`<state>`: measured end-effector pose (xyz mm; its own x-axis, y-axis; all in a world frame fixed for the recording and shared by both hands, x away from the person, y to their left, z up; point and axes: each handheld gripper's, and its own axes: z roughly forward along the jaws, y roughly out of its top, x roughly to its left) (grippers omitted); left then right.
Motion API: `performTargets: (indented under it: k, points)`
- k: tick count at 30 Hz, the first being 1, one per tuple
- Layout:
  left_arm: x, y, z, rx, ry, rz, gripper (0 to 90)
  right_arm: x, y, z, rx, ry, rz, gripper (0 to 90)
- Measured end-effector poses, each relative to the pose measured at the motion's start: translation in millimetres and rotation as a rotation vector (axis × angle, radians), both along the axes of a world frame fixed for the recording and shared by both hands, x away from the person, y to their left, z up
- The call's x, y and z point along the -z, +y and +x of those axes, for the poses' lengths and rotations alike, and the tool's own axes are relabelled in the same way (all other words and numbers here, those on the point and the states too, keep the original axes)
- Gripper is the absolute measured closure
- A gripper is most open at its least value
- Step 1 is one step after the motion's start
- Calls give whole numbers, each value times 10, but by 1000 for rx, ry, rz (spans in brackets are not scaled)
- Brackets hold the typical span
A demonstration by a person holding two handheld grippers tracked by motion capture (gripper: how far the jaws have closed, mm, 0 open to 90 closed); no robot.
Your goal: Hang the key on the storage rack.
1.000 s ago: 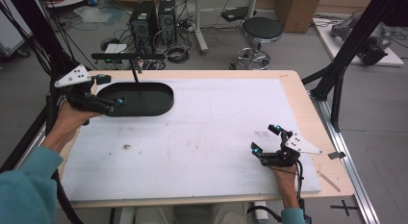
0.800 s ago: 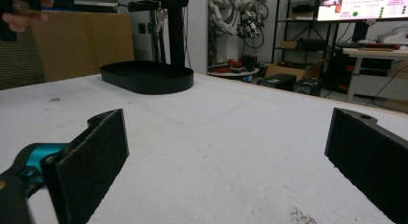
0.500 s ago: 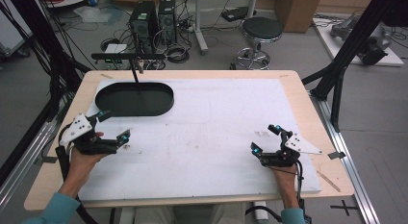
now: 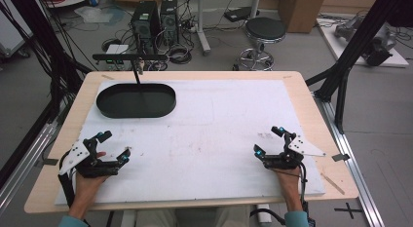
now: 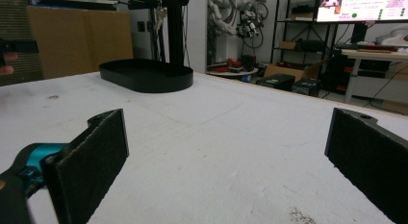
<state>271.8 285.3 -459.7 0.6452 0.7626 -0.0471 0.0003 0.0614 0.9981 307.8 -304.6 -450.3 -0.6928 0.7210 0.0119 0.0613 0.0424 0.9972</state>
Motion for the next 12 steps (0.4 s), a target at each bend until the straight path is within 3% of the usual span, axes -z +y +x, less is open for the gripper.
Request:
performTargets:
  k: [2,6,12]
  points:
    - [5,-3,-16,-5,-15,3,17,1,6,-1,0,-4,-1,5]
    - [2,-12,5,-9,10,8,17,1,-2,1,-2,2,1,5]
    - [-1,-22,1,-11,3,28,17,1,6,-2,1,-3,-1,5]
